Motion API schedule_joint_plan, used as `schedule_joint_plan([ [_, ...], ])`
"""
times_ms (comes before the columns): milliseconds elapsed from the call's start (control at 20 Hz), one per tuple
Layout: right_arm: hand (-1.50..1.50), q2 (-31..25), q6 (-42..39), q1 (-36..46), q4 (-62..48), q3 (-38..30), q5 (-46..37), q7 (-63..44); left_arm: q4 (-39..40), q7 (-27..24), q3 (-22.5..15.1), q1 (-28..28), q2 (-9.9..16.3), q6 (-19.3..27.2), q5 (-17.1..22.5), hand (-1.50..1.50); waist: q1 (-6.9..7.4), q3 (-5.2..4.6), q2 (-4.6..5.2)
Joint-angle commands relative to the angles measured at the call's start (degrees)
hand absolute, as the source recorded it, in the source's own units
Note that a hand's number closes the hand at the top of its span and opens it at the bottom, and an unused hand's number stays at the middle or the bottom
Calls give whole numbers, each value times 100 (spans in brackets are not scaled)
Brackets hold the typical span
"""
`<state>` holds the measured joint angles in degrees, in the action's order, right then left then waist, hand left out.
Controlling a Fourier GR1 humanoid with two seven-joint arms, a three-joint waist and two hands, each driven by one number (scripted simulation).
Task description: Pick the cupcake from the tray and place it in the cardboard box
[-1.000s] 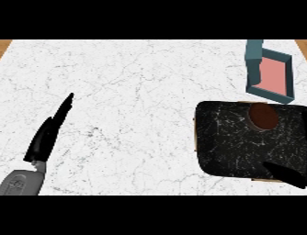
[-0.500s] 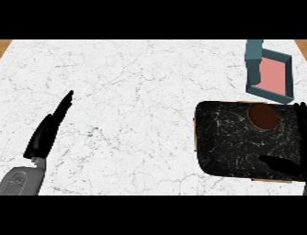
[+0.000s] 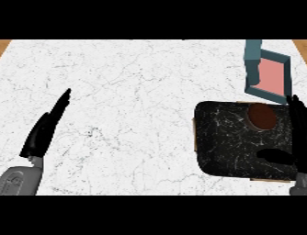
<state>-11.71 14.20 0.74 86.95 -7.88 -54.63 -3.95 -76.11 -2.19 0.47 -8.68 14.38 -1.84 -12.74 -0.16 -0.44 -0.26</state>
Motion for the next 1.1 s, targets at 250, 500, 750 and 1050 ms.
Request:
schedule_joint_plan([
  [250, -150, 279, 196, 594, -896, 99, -128, -5, -270, -50, 28, 276, -26, -119, -114, 0, 43, 45, 26],
  [500, -150, 80, 407, 786, -1483, -215, 202, 569, 440, -305, 154, -162, -161, 56, -215, 0, 10, 44, 39],
  [750, 150, 252, 603, 826, -1885, -51, -13, 656, 498, -373, 159, -171, -213, 76, -250, 0, 15, 45, 37],
  [1050, 150, 21, 1668, 1197, -2162, -135, -741, 716, -443, 195, 33, 169, -159, -174, -179, 0, 86, 50, 24],
])
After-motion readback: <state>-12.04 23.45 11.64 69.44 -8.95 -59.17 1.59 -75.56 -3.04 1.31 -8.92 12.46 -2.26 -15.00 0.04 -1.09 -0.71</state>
